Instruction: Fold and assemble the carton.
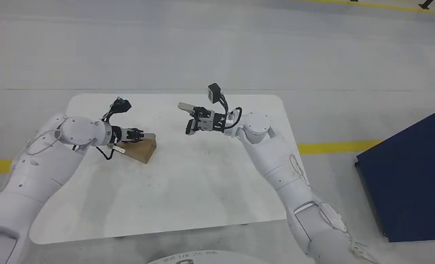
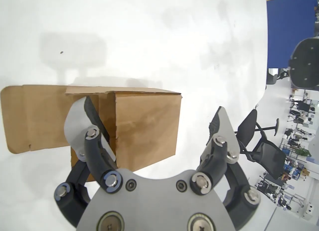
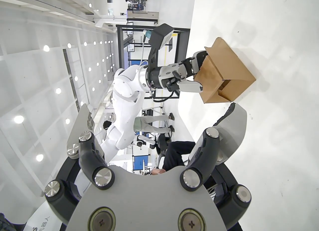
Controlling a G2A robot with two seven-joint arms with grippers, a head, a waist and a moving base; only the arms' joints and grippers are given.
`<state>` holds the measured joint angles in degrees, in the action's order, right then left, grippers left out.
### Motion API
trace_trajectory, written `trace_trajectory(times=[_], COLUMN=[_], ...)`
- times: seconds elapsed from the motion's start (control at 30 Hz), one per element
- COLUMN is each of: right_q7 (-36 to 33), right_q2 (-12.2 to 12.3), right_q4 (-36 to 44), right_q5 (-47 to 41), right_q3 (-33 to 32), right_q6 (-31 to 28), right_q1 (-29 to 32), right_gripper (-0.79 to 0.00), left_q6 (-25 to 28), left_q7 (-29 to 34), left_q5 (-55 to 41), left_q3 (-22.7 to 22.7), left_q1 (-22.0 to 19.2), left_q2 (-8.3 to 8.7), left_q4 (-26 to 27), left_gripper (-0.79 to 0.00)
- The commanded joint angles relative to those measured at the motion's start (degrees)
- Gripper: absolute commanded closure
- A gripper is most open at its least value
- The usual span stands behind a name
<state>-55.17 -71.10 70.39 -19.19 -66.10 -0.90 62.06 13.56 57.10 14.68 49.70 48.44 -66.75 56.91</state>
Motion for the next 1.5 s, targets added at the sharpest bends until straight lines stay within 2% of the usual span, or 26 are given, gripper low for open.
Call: trace_trajectory(times=[0.0, 0.07, 0.17, 0.27, 0.37, 0.47, 0.53, 0.6, 0.77, 0.8, 0.9, 0.97, 1.13, 1.27, 1.47], right_q7=[0.0, 0.0, 0.0, 0.0, 0.0, 0.0, 0.0, 0.0, 0.0, 0.0, 0.0, 0.0, 0.0, 0.0, 0.0], right_q2=[0.0, 0.0, 0.0, 0.0, 0.0, 0.0, 0.0, 0.0, 0.0, 0.0, 0.0, 0.0, 0.0, 0.0, 0.0], right_q4=[0.0, 0.0, 0.0, 0.0, 0.0, 0.0, 0.0, 0.0, 0.0, 0.0, 0.0, 0.0, 0.0, 0.0, 0.0], right_q5=[0.0, 0.0, 0.0, 0.0, 0.0, 0.0, 0.0, 0.0, 0.0, 0.0, 0.0, 0.0, 0.0, 0.0, 0.0], right_q3=[0.0, 0.0, 0.0, 0.0, 0.0, 0.0, 0.0, 0.0, 0.0, 0.0, 0.0, 0.0, 0.0, 0.0, 0.0], right_q6=[0.0, 0.0, 0.0, 0.0, 0.0, 0.0, 0.0, 0.0, 0.0, 0.0, 0.0, 0.0, 0.0, 0.0, 0.0], right_q1=[0.0, 0.0, 0.0, 0.0, 0.0, 0.0, 0.0, 0.0, 0.0, 0.0, 0.0, 0.0, 0.0, 0.0, 0.0], right_gripper=[-0.785, -0.785, -0.785, -0.785, -0.785, -0.785, -0.785, -0.785, -0.785, -0.785, -0.785, -0.785, -0.785, -0.785, -0.785], left_q6=[1.6, 2.5, 1.6, -2.0, -4.7, -7.9, -9.2, -8.1, -0.4, 1.3, 4.7, 4.9, 5.8, 7.3, 7.8], left_q7=[0.3, 1.8, 4.7, 8.3, 8.7, 6.6, 5.5, 6.4, 9.9, 10.7, 11.6, 10.2, 7.4, 8.0, 8.6], left_q5=[-1.7, -3.2, -3.9, -1.9, -2.0, 3.5, 5.6, 5.5, 1.3, -0.2, -2.8, -2.1, -1.5, -2.9, -4.4], left_q3=[0.7, 1.6, 1.8, -0.6, -2.8, -3.9, -3.3, -1.8, 1.6, 1.8, 1.8, 1.3, 0.0, -0.5, -2.5], left_q1=[-0.4, -0.6, -0.4, -0.5, -0.8, -1.7, -1.7, -1.4, -0.5, -0.4, -0.9, -1.6, -2.9, -3.6, -4.7], left_q2=[0.04, 0.25, 0.49, 0.16, -0.54, -0.69, -0.42, 0.13, 1.28, 1.3, 1.13, 0.89, 0.17, -0.21, -1.29], left_q4=[0.1, 1.5, 6.6, 12.5, 16.4, 17.6, 16.8, 14.6, 7.0, 5.7, 2.0, -0.1, -3.6, -4.7, -7.2], left_gripper=[-0.785, -0.785, -0.785, -0.785, -0.785, -0.785, -0.785, -0.785, -0.782, -0.73, -0.68, -0.64, -0.634, -0.622, -0.483])
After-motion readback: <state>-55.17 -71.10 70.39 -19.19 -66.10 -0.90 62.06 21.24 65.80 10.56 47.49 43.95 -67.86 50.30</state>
